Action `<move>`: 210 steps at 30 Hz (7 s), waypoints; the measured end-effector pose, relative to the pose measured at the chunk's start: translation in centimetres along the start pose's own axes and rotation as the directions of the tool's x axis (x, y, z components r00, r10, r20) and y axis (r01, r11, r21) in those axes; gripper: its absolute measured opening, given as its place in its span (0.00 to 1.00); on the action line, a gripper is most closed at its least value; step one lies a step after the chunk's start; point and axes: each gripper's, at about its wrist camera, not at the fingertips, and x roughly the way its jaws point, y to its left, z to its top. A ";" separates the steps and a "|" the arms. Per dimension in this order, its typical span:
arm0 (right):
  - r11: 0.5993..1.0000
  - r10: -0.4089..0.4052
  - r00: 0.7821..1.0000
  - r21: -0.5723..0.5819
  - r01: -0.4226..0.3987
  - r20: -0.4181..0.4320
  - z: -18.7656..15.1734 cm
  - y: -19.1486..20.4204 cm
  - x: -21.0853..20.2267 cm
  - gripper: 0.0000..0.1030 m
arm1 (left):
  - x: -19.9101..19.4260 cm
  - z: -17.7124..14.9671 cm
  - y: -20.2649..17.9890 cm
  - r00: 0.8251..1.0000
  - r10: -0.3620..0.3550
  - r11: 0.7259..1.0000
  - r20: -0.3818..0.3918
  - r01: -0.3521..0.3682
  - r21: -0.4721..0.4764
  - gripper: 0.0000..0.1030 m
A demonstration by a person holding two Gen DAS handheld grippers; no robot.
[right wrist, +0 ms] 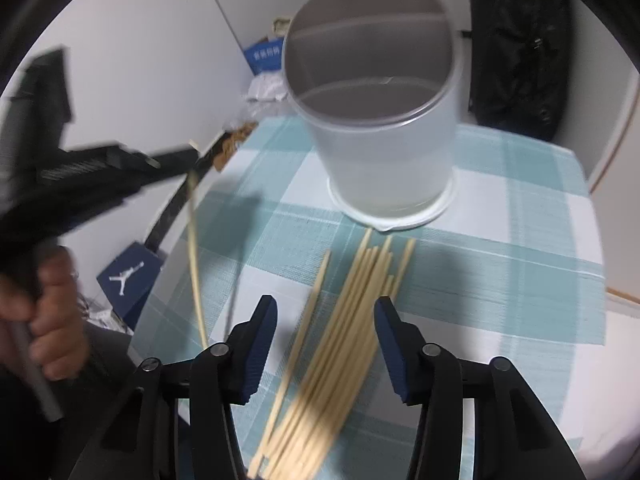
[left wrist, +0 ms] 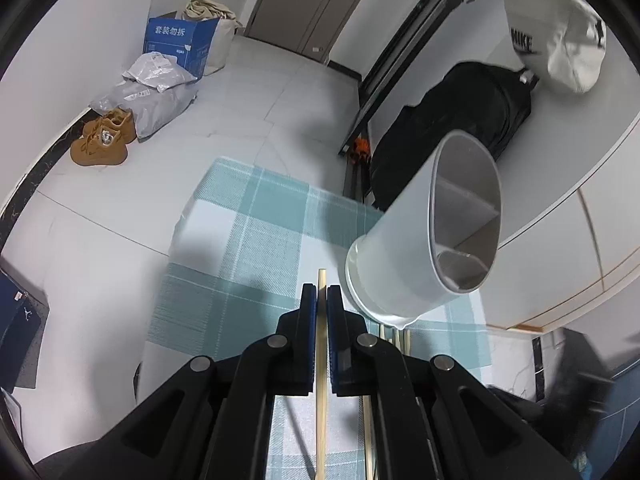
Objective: Organize utensils
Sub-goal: 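Lift the chopstick with the left tool while the right tool grasps another chopstick, then carry both held chopsticks up over the white utensil holder's opening, then open both tools to drop the chopsticks into the holder, then move both tools back down toward the remaining chopsticks on the cloth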
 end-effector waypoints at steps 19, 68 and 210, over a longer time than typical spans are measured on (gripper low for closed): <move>0.970 -0.210 0.967 -0.154 0.188 -0.145 2.8 3.2 6.8 0.12 | -3.0 1.1 2.8 0.994 -0.100 0.995 0.039 0.101 -0.012 0.01; 1.000 0.022 0.804 -0.002 -0.025 0.594 -0.3 1.3 -14.1 0.03 | -8.1 0.4 -9.6 0.996 -0.039 0.939 0.076 0.011 0.343 0.01; 0.991 -0.109 0.993 0.079 0.105 0.049 1.0 -5.1 -0.3 0.36 | 1.9 -2.9 -1.4 0.985 0.169 0.981 -0.026 -0.165 0.104 0.77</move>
